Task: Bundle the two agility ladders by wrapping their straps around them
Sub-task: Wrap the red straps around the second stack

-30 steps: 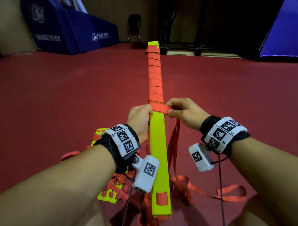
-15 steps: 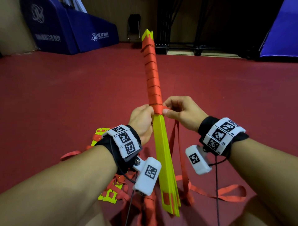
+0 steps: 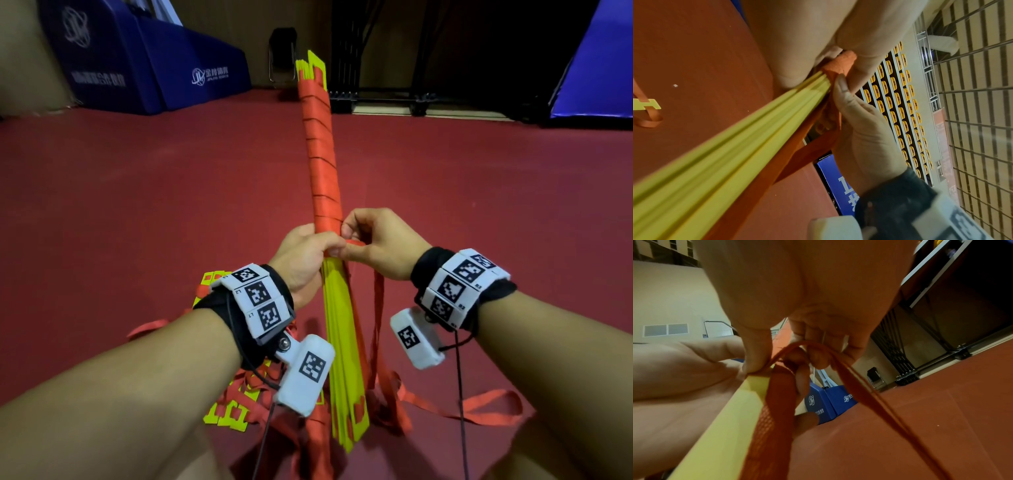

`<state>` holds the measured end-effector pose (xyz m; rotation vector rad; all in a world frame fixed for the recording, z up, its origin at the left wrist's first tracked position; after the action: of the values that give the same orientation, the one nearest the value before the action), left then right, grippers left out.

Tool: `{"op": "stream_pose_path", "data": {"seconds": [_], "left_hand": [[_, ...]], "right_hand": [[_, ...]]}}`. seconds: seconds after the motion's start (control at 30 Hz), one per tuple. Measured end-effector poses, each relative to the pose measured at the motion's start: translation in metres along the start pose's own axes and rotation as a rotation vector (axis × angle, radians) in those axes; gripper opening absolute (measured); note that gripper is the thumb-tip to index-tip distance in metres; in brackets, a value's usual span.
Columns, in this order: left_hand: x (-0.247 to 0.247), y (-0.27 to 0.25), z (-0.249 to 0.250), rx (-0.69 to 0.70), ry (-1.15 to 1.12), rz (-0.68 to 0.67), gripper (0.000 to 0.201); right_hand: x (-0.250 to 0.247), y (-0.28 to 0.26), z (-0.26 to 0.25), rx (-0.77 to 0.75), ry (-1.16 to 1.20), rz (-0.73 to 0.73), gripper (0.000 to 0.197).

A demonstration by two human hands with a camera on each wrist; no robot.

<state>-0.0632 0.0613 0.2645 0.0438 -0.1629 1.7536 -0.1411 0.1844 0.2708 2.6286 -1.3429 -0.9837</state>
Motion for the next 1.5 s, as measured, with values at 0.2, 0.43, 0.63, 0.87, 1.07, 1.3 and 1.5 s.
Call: {"op": "stream_pose_path", "data": {"seconds": [0.2,0.43,0.63,0.87,1.07,1.3,1.5], "left_hand": [[-0.003,0.006,-0.003,0.015,0.066,-0.024,0.014],[-0.01,0.012,-0.001,0.003,0.031,0.03,0.021],[-0.013,0.013,-0.001,-0.005,0.018,0.015,0.021],[-0.017,0.012,0.001,-0.001,-0.041,0.055,0.018],[-0.022,0.012,0.002,0.006,-0.075,0.06,0.027],[-0.021,0.013,0.004,-0.012,-0.172,0.094,0.023],[-0.015,0.009,0.002,0.032,-0.075,0.077,0.034]], "right_hand": [[-0.008,-0.001,0.003,0.033,0.148,-0.051,0.022],[-0.014,-0.004,0.008,0.114,0.188,-0.12,0.01],[-0.014,-0.001,0.009,0.125,0.181,-0.15,0.023],[-0.009,-0.006,0.005,0.16,0.239,-0.177,0.026],[-0.011,-0.005,0.003,0.118,0.338,-0.184,0.004],[-0.007,-0.003,0.003,0.071,0.231,-0.159,0.016],[-0.001,-0.001,0.002,0.027,0.206,-0.15,0.021]]}}
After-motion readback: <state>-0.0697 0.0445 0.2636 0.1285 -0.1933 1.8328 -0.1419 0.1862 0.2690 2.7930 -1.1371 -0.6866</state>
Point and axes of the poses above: each hand's wrist, its own y-axis towards the middle knuckle, its own x-axis out of the palm, z = x × y, the point moved 2 cm from there along y, towards the middle knuckle, and after that the axes turned 10 degrees about y, right-handed, at the moved point
